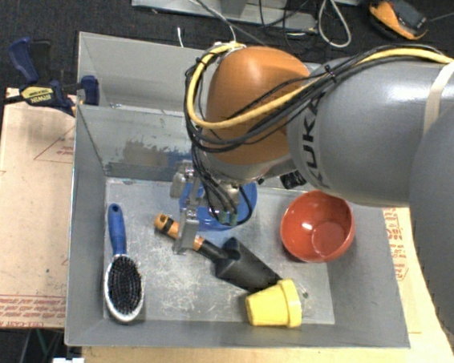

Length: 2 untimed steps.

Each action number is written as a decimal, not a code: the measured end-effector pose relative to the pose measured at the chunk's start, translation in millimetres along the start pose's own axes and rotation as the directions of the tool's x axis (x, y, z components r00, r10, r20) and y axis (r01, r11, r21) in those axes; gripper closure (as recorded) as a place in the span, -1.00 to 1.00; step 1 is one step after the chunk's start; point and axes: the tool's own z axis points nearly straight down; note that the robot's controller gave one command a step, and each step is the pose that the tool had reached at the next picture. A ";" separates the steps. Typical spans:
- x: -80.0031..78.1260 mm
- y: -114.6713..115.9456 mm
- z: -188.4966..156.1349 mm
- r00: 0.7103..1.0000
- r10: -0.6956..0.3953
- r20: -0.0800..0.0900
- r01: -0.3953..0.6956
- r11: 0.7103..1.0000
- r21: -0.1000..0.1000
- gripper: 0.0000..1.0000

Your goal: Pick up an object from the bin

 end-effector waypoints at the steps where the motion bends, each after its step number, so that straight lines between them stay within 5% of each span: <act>1: 0.0 0.0 0.0 1.000 0.000 0.000 0.000 1.000 0.000 -1.00; 2: 48.2 -17.2 62.1 0.999 -0.033 -0.009 0.033 0.999 0.002 -1.00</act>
Offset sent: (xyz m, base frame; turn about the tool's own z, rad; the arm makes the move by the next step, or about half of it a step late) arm -0.0453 -0.0166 -0.0580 -0.0334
